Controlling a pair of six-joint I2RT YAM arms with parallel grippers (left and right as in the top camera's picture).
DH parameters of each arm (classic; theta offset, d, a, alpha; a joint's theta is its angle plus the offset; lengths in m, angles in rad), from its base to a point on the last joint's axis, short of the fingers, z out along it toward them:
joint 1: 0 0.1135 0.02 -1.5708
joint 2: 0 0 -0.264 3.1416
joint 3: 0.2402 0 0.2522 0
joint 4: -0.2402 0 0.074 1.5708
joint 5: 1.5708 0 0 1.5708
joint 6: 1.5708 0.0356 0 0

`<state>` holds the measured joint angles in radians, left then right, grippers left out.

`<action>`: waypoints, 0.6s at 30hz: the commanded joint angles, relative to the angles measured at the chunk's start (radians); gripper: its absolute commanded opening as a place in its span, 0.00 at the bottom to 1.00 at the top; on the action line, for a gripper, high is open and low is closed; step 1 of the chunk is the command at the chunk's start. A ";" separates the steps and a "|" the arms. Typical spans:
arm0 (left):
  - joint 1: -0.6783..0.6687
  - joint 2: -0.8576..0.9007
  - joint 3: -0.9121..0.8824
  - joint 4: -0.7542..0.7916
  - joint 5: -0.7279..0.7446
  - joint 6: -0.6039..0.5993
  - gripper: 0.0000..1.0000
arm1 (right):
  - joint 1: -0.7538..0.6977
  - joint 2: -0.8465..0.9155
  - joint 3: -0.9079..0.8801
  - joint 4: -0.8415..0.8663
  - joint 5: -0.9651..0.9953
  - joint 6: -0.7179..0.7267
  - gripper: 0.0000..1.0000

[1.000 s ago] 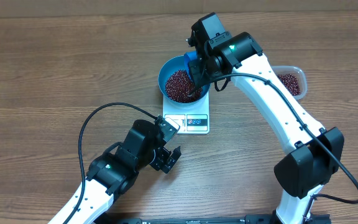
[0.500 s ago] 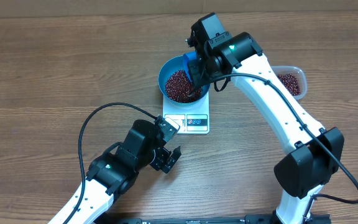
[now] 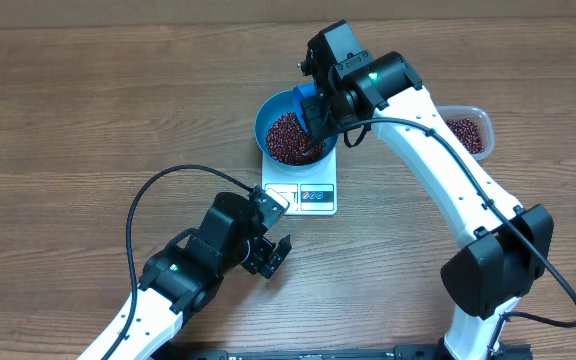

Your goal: Scoop item into bowl and weigh 150g on scale

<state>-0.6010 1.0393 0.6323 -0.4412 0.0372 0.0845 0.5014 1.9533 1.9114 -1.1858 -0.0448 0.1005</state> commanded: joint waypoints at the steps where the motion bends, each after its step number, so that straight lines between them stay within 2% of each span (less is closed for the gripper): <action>1: 0.007 0.006 -0.007 0.000 -0.003 0.016 0.99 | 0.009 -0.040 0.035 0.007 -0.001 0.004 0.04; 12: 0.007 0.006 -0.007 0.000 -0.003 0.016 1.00 | 0.008 -0.040 0.035 0.006 -0.006 0.041 0.04; 18: 0.007 0.006 -0.007 0.000 -0.003 0.016 1.00 | -0.034 -0.040 0.035 0.001 -0.193 0.087 0.04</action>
<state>-0.6010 1.0393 0.6323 -0.4412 0.0372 0.0841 0.4953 1.9533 1.9114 -1.1900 -0.1131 0.1486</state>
